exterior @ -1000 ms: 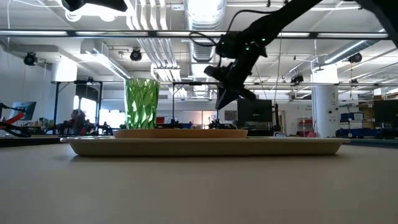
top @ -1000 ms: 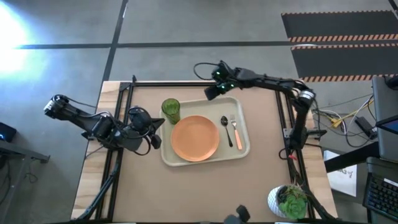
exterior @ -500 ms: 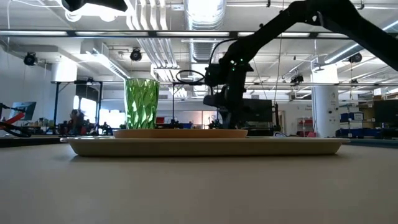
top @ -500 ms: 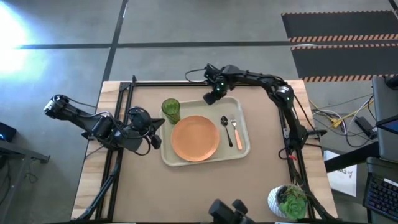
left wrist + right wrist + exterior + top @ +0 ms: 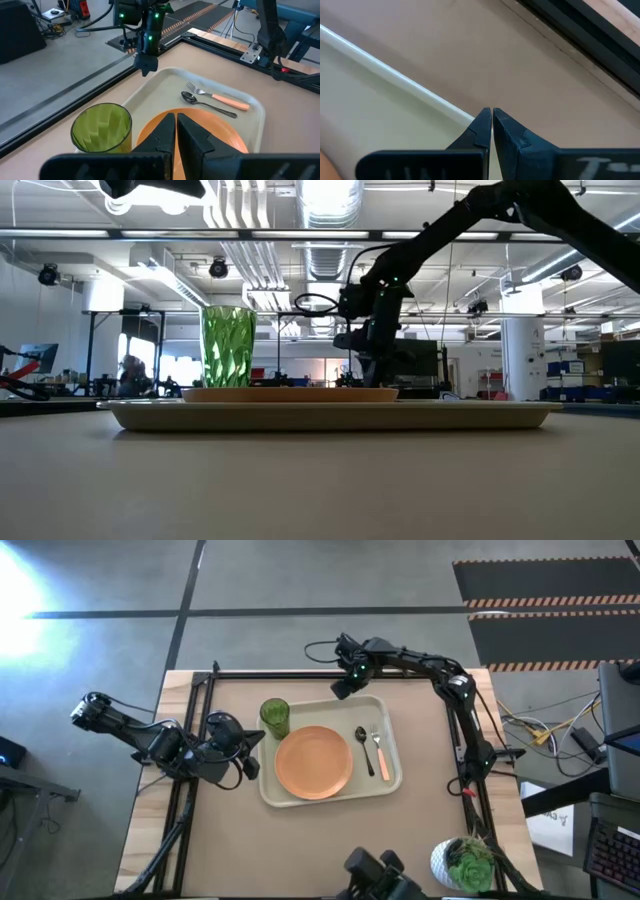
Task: Pick and place plate/cup/fork/spoon on tray
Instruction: Move the light brown serving tray to the middle of the table
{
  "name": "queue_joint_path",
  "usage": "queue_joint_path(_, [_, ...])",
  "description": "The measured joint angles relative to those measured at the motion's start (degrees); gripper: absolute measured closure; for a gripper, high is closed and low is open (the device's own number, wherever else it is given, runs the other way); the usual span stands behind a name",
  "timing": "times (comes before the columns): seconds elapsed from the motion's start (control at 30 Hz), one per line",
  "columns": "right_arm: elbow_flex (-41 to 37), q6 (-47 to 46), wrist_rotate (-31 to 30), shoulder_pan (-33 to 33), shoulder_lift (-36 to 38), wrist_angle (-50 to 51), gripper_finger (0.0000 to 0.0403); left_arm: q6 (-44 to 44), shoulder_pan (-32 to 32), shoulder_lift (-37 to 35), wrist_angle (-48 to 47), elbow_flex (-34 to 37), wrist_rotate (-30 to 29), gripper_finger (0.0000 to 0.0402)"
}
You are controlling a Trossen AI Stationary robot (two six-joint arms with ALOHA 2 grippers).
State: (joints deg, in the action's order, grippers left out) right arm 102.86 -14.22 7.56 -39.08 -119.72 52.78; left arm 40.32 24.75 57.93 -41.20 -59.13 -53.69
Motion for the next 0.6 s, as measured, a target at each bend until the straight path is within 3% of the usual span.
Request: queue_joint_path(0.6, [-5.7,0.4,-0.2,-0.7,0.0,-8.0,0.0394,1.4,0.0,0.0,0.3,0.5,0.0,0.0402])
